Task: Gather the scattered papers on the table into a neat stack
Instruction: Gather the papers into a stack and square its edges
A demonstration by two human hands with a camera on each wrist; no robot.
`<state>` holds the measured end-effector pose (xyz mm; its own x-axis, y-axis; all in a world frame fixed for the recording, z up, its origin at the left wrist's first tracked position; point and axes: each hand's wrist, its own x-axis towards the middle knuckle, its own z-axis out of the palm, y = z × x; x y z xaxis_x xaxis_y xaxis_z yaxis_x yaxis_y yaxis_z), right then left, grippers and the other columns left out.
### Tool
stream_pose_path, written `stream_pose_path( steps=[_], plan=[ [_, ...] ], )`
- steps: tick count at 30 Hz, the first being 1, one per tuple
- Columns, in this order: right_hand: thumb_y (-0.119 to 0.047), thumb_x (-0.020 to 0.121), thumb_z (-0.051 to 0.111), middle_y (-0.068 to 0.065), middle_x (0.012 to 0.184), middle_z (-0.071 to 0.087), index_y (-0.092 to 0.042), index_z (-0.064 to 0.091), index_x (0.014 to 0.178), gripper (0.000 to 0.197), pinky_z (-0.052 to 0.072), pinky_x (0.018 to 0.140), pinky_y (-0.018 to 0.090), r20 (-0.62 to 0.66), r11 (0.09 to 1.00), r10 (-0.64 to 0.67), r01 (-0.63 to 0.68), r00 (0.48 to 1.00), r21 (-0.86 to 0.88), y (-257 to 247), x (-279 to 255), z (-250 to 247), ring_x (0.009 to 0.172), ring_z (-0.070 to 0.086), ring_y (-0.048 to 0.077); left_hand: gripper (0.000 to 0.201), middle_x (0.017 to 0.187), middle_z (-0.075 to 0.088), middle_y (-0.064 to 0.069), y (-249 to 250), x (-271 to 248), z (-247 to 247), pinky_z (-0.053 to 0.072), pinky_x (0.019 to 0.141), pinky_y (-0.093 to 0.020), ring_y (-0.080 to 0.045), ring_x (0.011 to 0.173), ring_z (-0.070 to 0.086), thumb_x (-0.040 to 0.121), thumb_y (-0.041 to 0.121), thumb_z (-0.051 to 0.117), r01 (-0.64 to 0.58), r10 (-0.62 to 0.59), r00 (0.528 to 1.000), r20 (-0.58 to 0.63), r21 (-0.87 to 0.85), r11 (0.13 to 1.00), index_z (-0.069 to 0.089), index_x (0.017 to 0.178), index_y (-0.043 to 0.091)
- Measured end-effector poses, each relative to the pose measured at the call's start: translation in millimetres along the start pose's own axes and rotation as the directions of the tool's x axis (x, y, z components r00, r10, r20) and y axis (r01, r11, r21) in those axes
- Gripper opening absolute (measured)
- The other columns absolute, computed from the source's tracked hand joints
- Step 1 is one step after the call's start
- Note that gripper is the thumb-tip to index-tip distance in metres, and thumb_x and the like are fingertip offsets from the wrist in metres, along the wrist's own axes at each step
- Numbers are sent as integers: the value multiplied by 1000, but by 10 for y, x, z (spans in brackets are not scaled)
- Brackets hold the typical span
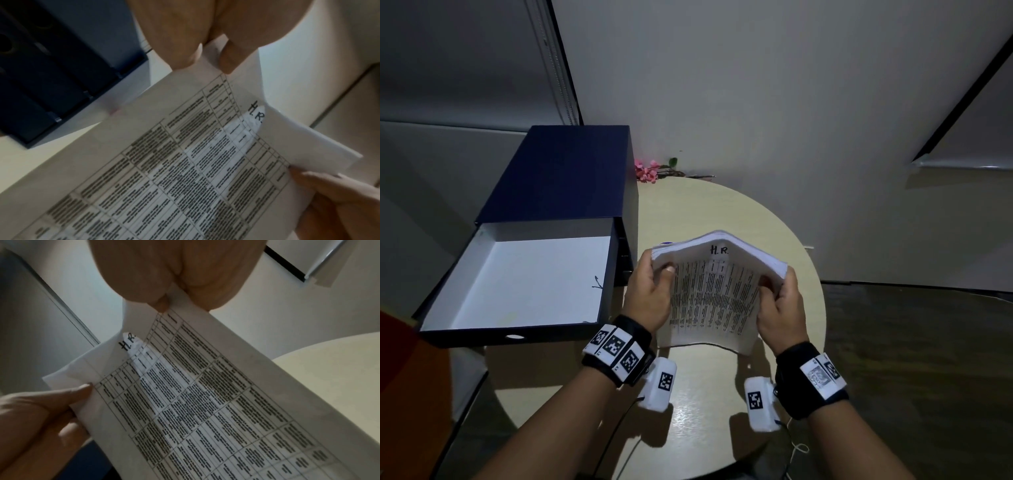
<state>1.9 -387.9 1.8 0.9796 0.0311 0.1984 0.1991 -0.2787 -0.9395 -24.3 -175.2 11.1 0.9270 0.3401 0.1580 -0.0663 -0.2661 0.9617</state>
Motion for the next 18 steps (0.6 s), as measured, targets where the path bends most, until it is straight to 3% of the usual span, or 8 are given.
stream_pose_path(
  steps=[2, 3, 5, 7, 9, 14, 16, 18],
  plan=[
    [1, 99, 45, -5, 105, 63, -24, 43, 116, 30, 53, 71, 15, 2, 998, -20, 20, 1000, 64, -52, 3, -15, 92, 61, -5, 18, 104, 59, 12, 55, -12, 0, 48, 73, -9, 12, 92, 58, 100, 11, 45, -29, 29, 999, 16, -13, 999, 47, 114, 21],
    [-1, 100, 45, -3, 106, 62, -28, 41, 116, 32, 54, 73, 17, 8, 997, -16, 15, 1000, 77, -47, -15, -18, 95, 62, 1, 17, 103, 58, 13, 42, -34, 4, 49, 71, -8, 12, 90, 58, 100, 12, 44, -41, 41, 999, 22, -17, 999, 45, 115, 21],
    [-4, 101, 46, -2, 107, 61, -35, 39, 110, 33, 53, 76, 22, 40, 998, 25, -27, 999, 53, 21, -83, 13, 100, 62, 7, 22, 105, 58, 11, -63, -98, 14, 52, 79, -22, 2, 95, 59, 96, 20, 47, -43, 42, 999, 19, 17, 999, 42, 117, 23],
    [-6, 101, 47, -7, 107, 61, -36, 39, 107, 32, 50, 78, 18, 67, 996, 80, -82, 995, 35, 134, -162, 74, 99, 60, -4, 31, 108, 60, 5, -209, -166, 9, 51, 87, -36, -14, 103, 60, 92, 21, 51, 32, -34, 999, 36, 47, 998, 38, 120, 28],
    [-7, 101, 48, -12, 108, 60, -35, 39, 113, 31, 48, 76, 9, 57, 993, 111, -113, 992, 22, 203, -173, 105, 94, 58, -15, 39, 111, 60, 1, -309, -177, 12, 49, 87, -35, -21, 106, 59, 95, 13, 53, 95, -97, 995, 39, 52, 994, 37, 127, 26],
    [-4, 99, 53, -17, 106, 58, -28, 33, 123, 39, 46, 74, 5, 40, 988, 156, -156, 987, -4, 274, -157, 136, 92, 56, -17, 35, 102, 61, 13, -338, -152, 13, 47, 84, -30, -3, 95, 58, 96, 13, 52, 126, -127, 992, 22, 47, 991, 37, 124, 29],
    [-4, 98, 54, -19, 101, 57, -29, 34, 122, 40, 43, 68, 0, 6, 985, 174, -174, 985, -13, 276, -160, 152, 86, 56, -18, 36, 103, 62, 9, -365, -134, 27, 50, 86, -33, -5, 95, 59, 96, 13, 53, 128, -128, 992, 13, 43, 991, 39, 126, 26],
    [-5, 98, 55, -16, 91, 58, -28, 37, 121, 37, 43, 63, 5, -57, 985, 163, -166, 985, -41, 265, -137, 166, 78, 57, -12, 42, 103, 62, 9, -410, -130, 30, 50, 88, -33, -7, 96, 60, 94, 15, 57, 143, -144, 990, 5, 35, 989, 40, 131, 21]
  ],
)
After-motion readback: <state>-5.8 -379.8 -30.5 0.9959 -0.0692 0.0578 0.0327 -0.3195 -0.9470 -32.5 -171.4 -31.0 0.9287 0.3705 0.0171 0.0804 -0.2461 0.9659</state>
